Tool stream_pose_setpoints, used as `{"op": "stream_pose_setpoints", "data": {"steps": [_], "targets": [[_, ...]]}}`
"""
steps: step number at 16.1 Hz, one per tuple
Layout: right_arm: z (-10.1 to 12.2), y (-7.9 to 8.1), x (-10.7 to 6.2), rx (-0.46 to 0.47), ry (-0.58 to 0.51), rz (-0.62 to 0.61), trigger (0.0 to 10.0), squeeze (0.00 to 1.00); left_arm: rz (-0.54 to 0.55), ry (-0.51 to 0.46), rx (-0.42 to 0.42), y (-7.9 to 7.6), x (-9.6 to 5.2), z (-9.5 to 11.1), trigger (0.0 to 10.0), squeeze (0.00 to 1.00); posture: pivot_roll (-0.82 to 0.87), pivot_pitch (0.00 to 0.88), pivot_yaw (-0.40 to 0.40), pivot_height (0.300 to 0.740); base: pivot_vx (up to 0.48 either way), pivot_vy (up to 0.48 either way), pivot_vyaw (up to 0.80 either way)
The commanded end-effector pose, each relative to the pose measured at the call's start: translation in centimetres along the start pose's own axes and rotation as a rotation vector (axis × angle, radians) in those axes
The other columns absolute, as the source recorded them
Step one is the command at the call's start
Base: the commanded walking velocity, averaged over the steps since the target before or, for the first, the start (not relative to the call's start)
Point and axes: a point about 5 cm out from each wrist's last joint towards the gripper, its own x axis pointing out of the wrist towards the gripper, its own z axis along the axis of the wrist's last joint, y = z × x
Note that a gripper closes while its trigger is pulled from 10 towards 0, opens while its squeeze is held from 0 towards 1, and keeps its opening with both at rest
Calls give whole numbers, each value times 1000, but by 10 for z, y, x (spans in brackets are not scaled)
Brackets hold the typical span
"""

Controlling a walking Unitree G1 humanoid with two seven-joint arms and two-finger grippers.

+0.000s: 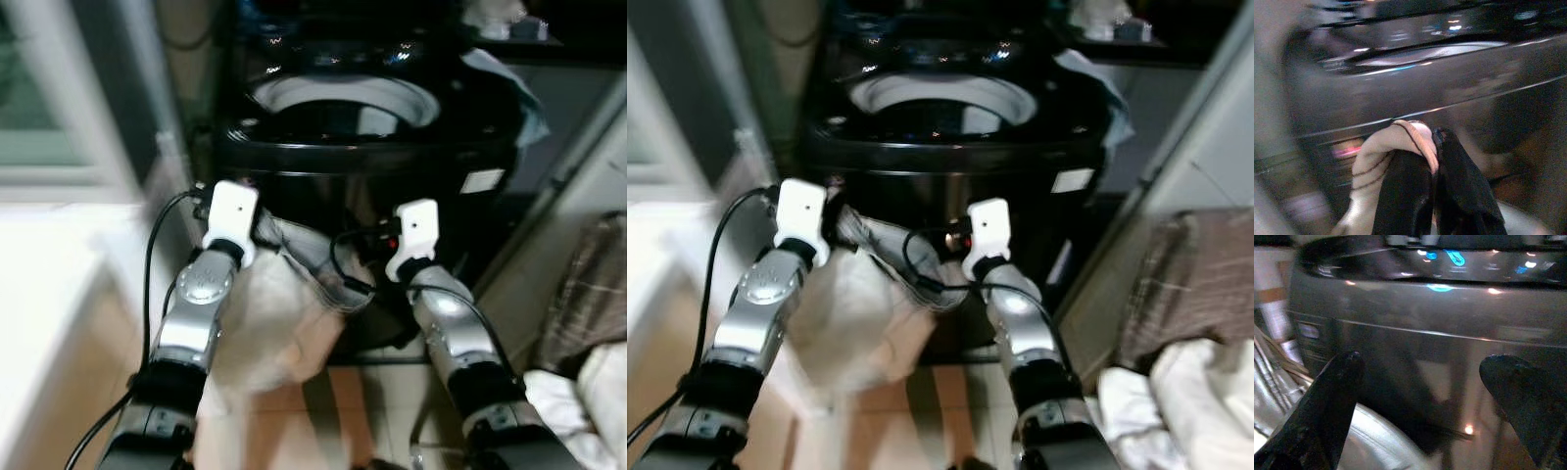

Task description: Clothes washing

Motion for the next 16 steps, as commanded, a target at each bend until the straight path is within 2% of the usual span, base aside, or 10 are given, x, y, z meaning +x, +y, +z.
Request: {"op": "stream_pose_setpoints", "data": {"steps": [1, 2, 3, 4, 8, 9, 10, 12, 15, 16], "targets": [[4, -3, 1, 2, -20, -11, 10000, 0, -73, -157, 48, -3, 11, 48, 0, 0, -97, 0, -20, 740, 405, -251, 0], [4, -3, 0, 0, -19, -11, 10000, 0, -102, -204, 68, -1, 15, 68, 0, 0, -97, 0, -20, 740, 409, -247, 0], [2, -5, -5, -8, -16, -8, 10000, 0, -172, -365, 124, 9, 26, 139, 0, 0, -107, 0, -16, 740, 435, 0, 0], [1, -7, -10, -13, -16, -5, 10000, 0, -181, -474, 168, 22, 33, 190, 0, 0, -116, 0, -10, 740, 446, 0, 0], [-3, -11, -27, -22, -16, 4, 10000, 0, -88, -640, 371, 55, 38, 290, 0, 0, -175, 0, 32, 740, 466, 0, 0], [-7, -13, -33, -14, -7, -28, 10000, 0, -59, -676, 479, 58, 36, 327, 0, 0, -205, 0, 63, 740, 472, 0, 0], [-8, -11, -36, -8, -6, -40, 10000, 0, -31, -659, 557, 53, 41, 338, 0, 0, -224, 0, 78, 740, 480, 0, 0], [-8, -5, -37, -5, -14, -43, 10000, 0, -25, -578, 631, 44, 54, 326, 0, 0, -254, 0, 99, 740, 472, 0, 0], [-9, -2, -52, -10, -12, -79, 10000, 0, 106, -327, 1170, 48, 81, 245, 0, 0, -324, 0, 134, 740, 480, 0, 0], [-10, -4, -57, -8, -5, -97, 10000, 0, 130, -271, 1281, 55, 82, 223, 0, 0, -331, 0, 138, 740, 480, 0, 0]]}}
